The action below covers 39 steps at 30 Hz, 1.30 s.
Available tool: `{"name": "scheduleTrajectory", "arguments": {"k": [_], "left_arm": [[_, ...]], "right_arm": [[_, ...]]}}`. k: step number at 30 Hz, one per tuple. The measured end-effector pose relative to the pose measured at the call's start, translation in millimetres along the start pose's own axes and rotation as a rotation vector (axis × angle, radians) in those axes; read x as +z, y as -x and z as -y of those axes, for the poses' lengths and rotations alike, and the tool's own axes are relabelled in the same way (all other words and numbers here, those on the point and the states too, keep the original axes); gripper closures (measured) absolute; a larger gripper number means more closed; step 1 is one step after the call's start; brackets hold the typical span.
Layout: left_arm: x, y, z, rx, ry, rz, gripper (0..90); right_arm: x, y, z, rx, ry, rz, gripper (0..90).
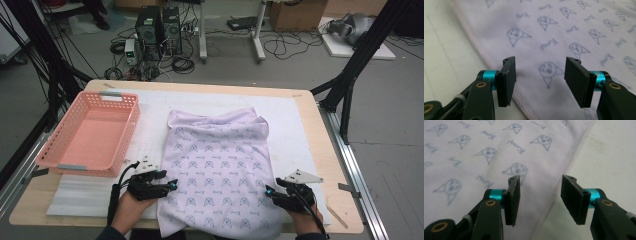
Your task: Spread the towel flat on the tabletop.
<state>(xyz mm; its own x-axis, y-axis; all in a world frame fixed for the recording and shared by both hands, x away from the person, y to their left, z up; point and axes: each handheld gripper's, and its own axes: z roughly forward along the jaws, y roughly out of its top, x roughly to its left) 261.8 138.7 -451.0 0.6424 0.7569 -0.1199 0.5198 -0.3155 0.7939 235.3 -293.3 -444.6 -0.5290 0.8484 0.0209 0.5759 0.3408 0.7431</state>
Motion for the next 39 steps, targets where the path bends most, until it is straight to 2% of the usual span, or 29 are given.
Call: {"name": "scheduleTrajectory", "arguments": {"k": [1, 2, 4, 7, 8, 10, 14, 15, 16, 18, 21, 23, 24, 25, 26, 28, 30, 32, 35, 39], "left_arm": [[1.8, 2.7, -0.4, 0.04, 0.003, -0.032, 52.0], [2.7, 3.7, -0.9, 0.066, 0.004, -0.055, 63.0], [4.7, -0.5, -3.9, 0.073, -0.007, -0.023, 87.2], [11.0, -8.8, -11.7, 0.04, -0.015, -0.017, 88.1], [14.6, -12.3, -14.9, 0.018, -0.009, -0.013, 88.2], [21.1, -20.3, -22.1, 0.006, -0.001, -0.03, 88.2], [35.5, -36.6, -34.9, -0.002, 0.022, -0.105, 88.2], [38.7, -39.7, -36.1, -0.014, 0.058, -0.116, 88.2], [41.6, -43.9, -39.1, -0.035, 0.045, -0.117, 88.2], [46.8, -48.9, -44.0, -0.023, 0.066, -0.137, 88.2], [51.5, -53.8, -49.9, -0.046, 0.11, -0.155, 88.1], [50.9, -53.9, -50.3, -0.07, 0.129, -0.161, 85.2], [49.1, -53.7, -50.3, -0.1, 0.138, -0.147, 76.7], [46.6, -53.8, -50.5, -0.138, 0.131, -0.117, 61.8], [43.0, -52.9, -50.5, -0.14, 0.114, -0.091, 53.4], [33.7, -47.0, -46.9, -0.1, 0.127, -0.077, 48.7], [25.7, -42.2, -40.2, -0.108, 0.129, -0.051, 44.9], [19.1, -38.1, -31.0, -0.113, 0.123, -0.033, 42.0], [9.8, -35.1, -19.2, -0.11, 0.106, -0.023, 37.5], [-6.5, -29.3, -5.3, -0.121, 0.116, -0.005, 34.5]], "right_arm": [[4.7, -0.7, -1.4, -0.022, -0.016, -0.001, 53.3], [6.6, -0.3, -2.8, -0.029, -0.008, -0.012, 60.3], [8.8, 3.1, -6.7, -0.025, -0.018, -0.067, 81.3], [13.2, 9.5, -13.2, -0.018, -0.02, -0.101, 85.8], [16.0, 11.9, -15.3, -0.03, -0.013, -0.096, 85.9], [23.2, 16.3, -20.5, -0.023, 0.016, -0.081, 85.9], [40.6, 28.2, -33.7, -0.007, 0.085, -0.022, 85.8], [45.0, 30.9, -37.3, -0.01, 0.09, -0.003, 85.8], [49.1, 33.9, -40.7, -0.027, 0.098, 0.013, 85.8], [56.1, 38.2, -47.3, -0.043, 0.104, 0.054, 85.8], [63.2, 42.4, -55.6, -0.041, 0.132, 0.136, 85.7], [65.1, 42.9, -59.0, -0.013, 0.149, 0.164, 84.6], [65.8, 43.2, -59.6, -0.004, 0.155, 0.158, 82.4], [64.1, 42.0, -59.5, 0.009, 0.156, 0.156, 77.1], [61.2, 41.1, -59.1, 0.018, 0.163, 0.152, 72.0], [51.7, 39.4, -55.9, 0.032, 0.186, 0.135, 60.9], [41.1, 37.9, -50.8, 0.053, 0.214, 0.112, 56.7], [32.0, 34.8, -44.9, 0.046, 0.215, 0.091, 51.7], [21.3, 30.3, -36.1, 0.026, 0.198, 0.077, 50.4], [7.8, 23.6, -25.2, 0.0, 0.163, 0.043, 51.2]]}}
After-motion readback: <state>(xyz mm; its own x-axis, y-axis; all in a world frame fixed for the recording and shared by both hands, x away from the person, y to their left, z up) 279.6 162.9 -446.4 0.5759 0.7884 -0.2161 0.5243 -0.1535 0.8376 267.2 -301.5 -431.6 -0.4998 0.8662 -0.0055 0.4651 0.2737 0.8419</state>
